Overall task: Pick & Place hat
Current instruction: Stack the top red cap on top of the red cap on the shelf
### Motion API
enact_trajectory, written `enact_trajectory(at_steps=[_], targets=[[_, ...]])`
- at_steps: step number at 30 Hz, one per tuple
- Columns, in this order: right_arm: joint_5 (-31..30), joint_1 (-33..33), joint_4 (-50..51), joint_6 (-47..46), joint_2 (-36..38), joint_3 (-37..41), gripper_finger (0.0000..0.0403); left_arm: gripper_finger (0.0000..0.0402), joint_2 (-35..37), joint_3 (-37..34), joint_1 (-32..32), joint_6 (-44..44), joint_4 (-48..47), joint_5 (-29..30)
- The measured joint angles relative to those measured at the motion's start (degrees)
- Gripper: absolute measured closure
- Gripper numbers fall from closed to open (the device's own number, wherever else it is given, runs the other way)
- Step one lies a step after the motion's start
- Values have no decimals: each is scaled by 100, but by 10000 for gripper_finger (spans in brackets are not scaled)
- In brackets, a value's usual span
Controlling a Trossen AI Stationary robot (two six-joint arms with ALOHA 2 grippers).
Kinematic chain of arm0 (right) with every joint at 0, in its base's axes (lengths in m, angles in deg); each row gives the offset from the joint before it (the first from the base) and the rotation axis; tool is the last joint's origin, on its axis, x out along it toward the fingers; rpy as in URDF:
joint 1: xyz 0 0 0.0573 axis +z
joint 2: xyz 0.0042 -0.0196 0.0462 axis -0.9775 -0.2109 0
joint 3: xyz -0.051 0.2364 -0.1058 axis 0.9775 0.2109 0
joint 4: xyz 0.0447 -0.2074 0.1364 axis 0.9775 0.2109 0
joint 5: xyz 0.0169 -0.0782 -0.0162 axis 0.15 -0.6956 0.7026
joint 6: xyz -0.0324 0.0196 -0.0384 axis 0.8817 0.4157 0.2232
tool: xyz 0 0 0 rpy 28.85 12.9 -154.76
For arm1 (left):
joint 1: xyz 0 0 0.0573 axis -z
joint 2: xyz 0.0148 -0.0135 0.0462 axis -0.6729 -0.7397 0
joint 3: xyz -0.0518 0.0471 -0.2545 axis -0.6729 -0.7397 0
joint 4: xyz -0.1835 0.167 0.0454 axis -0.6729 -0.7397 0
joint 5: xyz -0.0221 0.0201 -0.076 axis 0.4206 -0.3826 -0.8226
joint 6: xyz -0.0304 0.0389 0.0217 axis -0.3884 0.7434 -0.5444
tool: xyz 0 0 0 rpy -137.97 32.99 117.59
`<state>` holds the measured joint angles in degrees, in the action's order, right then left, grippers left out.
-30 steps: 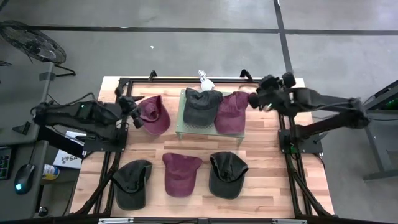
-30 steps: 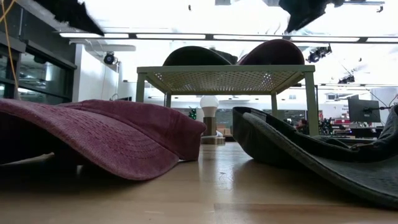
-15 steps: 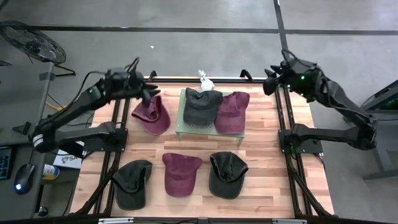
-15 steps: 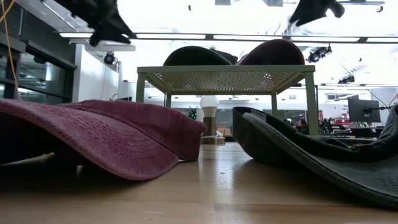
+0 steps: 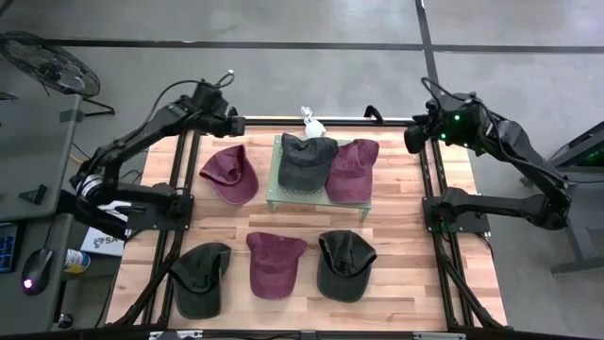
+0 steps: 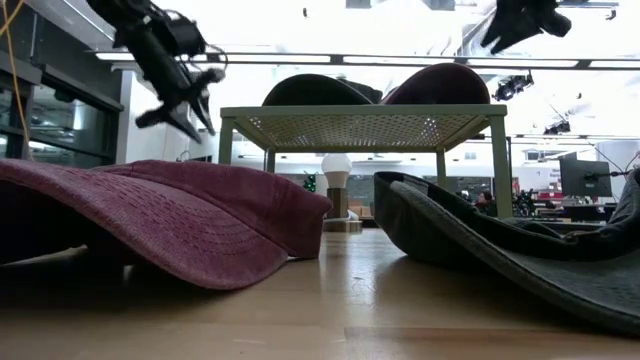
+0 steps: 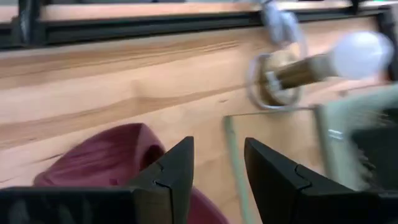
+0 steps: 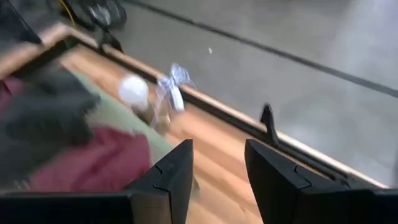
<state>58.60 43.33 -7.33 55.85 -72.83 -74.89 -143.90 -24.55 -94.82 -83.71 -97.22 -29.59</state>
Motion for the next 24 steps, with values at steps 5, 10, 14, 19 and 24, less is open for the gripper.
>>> enact_trajectory(at_steps=[5, 10, 14, 19, 24], targets=[[-107, 0, 309, 26, -2, 1, 265, 261, -455, 0, 4, -43, -170, 651], [-125, 2, 425, -255, -2, 1, 265, 261, -748, -2, 2, 181, -124, 433], [-133, 2, 534, -525, -2, 1, 262, 238, -936, -2, 8, 167, -37, 439], [-216, 2, 544, -640, -51, 1, 250, 176, -1308, -2, 4, 154, 17, 577], [-180, 2, 574, -779, -151, 1, 239, 128, -1667, -2, 4, 160, 3, 713]])
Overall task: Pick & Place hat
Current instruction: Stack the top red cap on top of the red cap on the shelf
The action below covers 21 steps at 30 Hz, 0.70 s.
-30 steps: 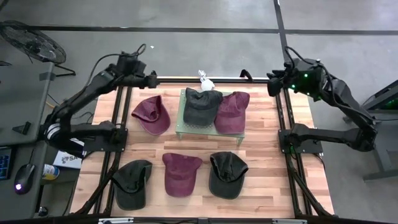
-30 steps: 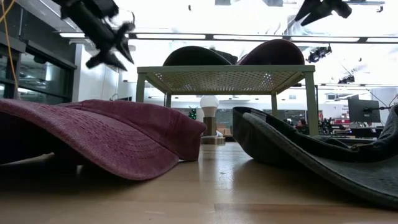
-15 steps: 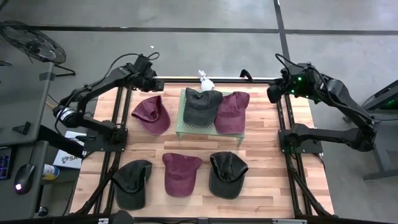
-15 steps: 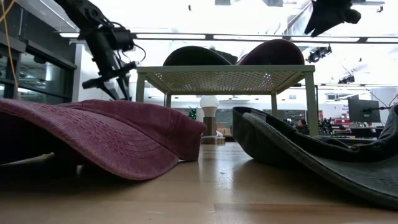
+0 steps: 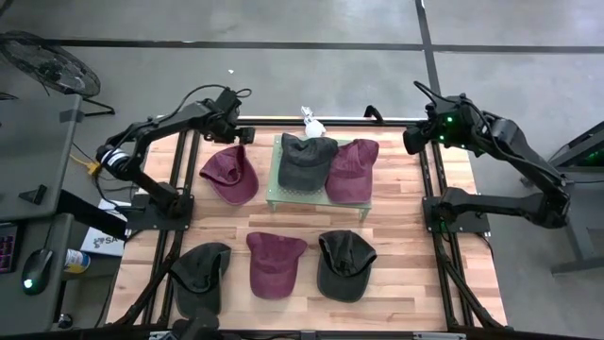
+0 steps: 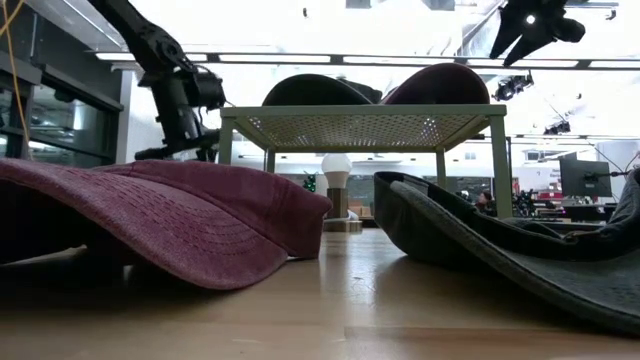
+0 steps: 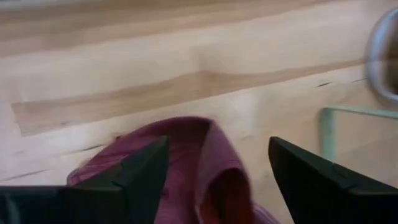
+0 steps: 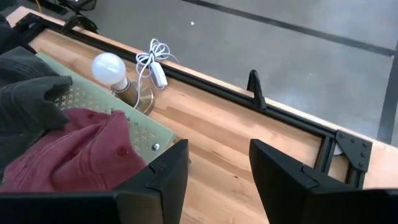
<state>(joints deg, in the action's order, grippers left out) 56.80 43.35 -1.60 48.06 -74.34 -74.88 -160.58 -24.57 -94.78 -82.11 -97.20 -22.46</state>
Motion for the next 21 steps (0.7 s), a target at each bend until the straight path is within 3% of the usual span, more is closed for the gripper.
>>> enact_trajectory(at_steps=[12, 21], targets=[[48, 0, 46, -43, -186, 0, 242, 128, -214, 0, 183, -170, -117, -445], [37, 2, 46, -41, -185, 0, 238, 229, -214, -2, 658, -594, -271, 175]])
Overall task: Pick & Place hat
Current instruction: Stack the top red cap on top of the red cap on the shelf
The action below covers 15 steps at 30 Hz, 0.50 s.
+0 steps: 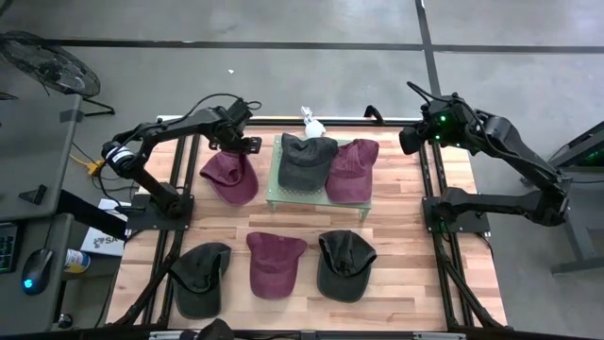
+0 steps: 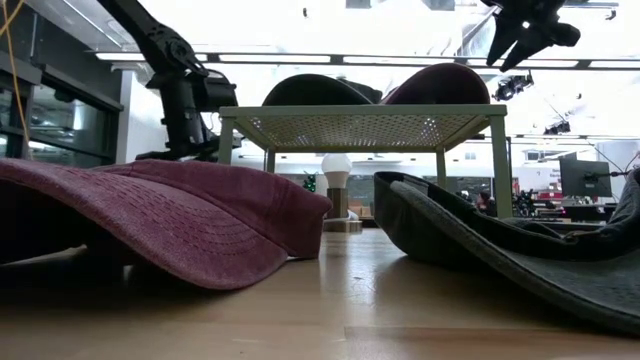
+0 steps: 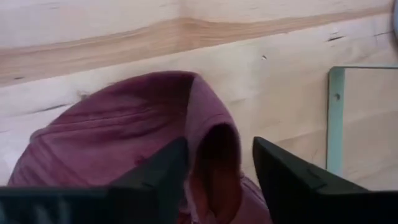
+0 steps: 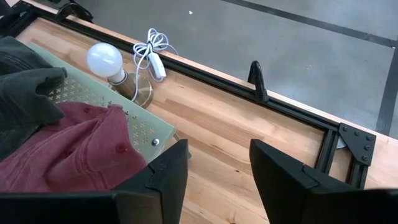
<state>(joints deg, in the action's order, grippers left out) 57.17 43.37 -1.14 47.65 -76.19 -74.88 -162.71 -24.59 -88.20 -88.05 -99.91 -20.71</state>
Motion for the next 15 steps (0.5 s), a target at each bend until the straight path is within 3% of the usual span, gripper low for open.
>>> enact_trajectory(at_steps=[11, 15], targets=[[29, 0, 0, 63, 0, 0, 249, 378, 2, 0, 59, -34, -208, -121], [51, -2, -2, 66, 0, 0, 248, 390, 11, 1, 59, 3, -283, -170]])
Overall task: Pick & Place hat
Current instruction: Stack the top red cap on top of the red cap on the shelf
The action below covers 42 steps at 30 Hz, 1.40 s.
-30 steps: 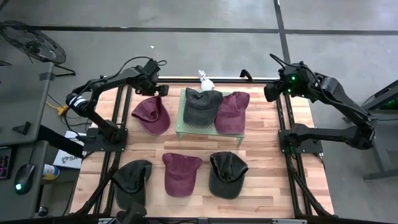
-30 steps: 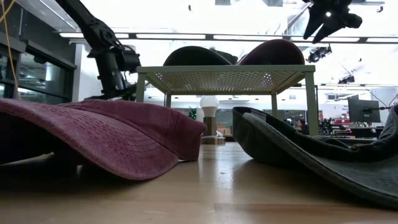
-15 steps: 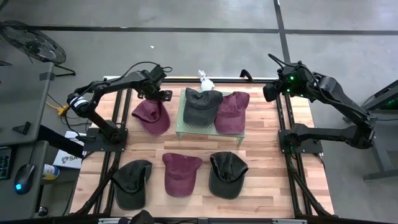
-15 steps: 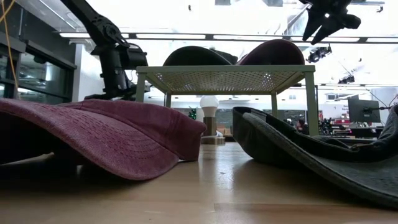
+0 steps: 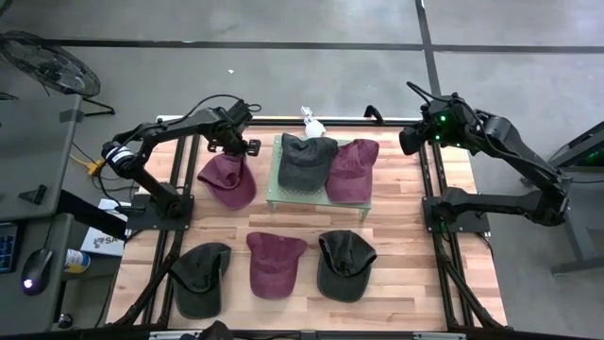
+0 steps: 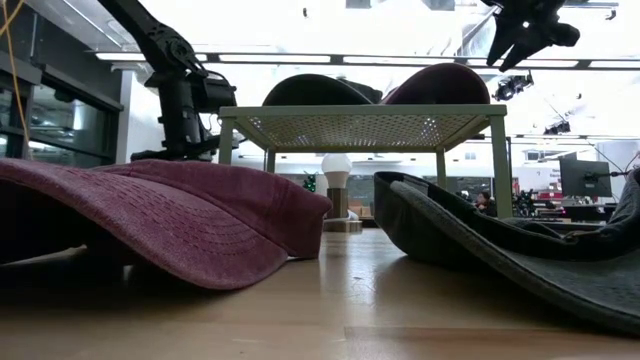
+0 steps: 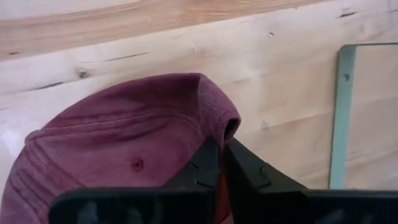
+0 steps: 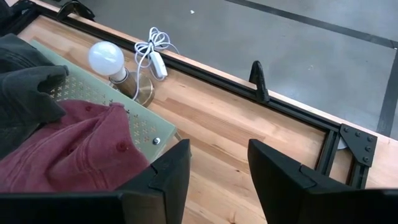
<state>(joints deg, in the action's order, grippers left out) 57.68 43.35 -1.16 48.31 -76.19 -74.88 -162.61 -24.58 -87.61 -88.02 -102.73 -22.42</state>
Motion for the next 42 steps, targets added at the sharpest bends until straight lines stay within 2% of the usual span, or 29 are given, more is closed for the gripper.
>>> enact_trajectory(at_steps=[4, 9, 17, 26, 34, 38, 42], targets=[[105, 1, 0, 41, 0, 0, 249, 395, 78, 144, 0, 210, -296, -137], [159, 2, 0, 47, 0, 0, 245, 397, 193, 825, 0, 756, -1147, -147], [335, 2, -2, 277, 0, 0, 251, 399, 371, 2452, 0, 1668, -2398, -270], [487, 2, -72, 520, 0, 0, 245, 400, 396, 4566, 0, 1992, -3518, -84], [852, 1, -405, 976, 0, 0, 248, 400, 398, 6209, 25, 2095, -3413, -270], [1142, 0, -810, 1055, 7, 2, 242, 400, 398, 6714, 283, 2097, -2824, -575], [1687, 1, -1456, 1124, 7, 2, 234, 400, 405, 6899, 713, 2167, -1901, -901]])
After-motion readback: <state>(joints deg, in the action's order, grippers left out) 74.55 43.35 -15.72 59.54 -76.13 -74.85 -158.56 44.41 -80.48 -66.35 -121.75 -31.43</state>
